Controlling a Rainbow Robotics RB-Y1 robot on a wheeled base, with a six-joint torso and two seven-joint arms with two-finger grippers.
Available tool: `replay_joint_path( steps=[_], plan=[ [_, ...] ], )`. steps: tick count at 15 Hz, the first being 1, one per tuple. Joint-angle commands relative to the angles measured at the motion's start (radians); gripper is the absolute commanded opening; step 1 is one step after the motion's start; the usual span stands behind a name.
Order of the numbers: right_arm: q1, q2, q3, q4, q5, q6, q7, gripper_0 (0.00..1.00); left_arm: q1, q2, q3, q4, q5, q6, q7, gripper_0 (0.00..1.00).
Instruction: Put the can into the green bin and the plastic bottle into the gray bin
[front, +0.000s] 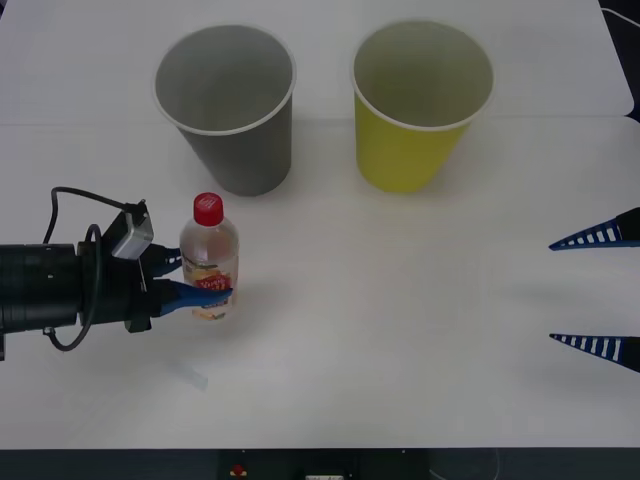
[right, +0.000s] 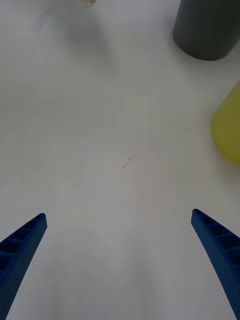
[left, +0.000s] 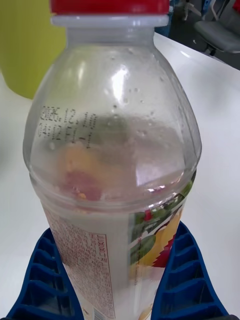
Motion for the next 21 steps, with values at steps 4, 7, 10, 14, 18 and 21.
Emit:
replay_joint_path(
  steps=[4, 7, 10, 14, 18, 21],
  plan=[
    [0.000, 0.000, 0.000, 0.000, 0.000, 0.000, 0.000, 1.00, 0.017, 0.054, 0.207, -0.182, -0.101, -0.154, 0.430, 0.00],
    [0.000, 0.000, 0.000, 0.000, 0.000, 0.000, 0.000, 1.00, 0.017, 0.105, 0.281, -0.283, -0.155, -0.165, 0.650, 0.00],
    [0.000, 0.000, 0.000, 0.000, 0.000, 0.000, 0.000, 1.00, 0.010, 0.157, 0.388, -0.323, -0.158, -0.229, 0.788, 0.00],
    [0.000, 0.000, 0.000, 0.000, 0.000, 0.000, 0.000, 1.00, -0.076, 0.236, 0.450, -0.257, -0.079, -0.283, 0.868, 0.00],
    [0.000, 0.000, 0.000, 0.000, 0.000, 0.000, 0.000, 1.00, -0.178, 0.331, 0.428, -0.132, -0.033, -0.283, 0.868, 0.00],
    [0.000, 0.000, 0.000, 0.000, 0.000, 0.000, 0.000, 1.00, -0.389, 0.352, 0.272, -0.015, -0.032, -0.283, 0.868, 0.00]
  ],
)
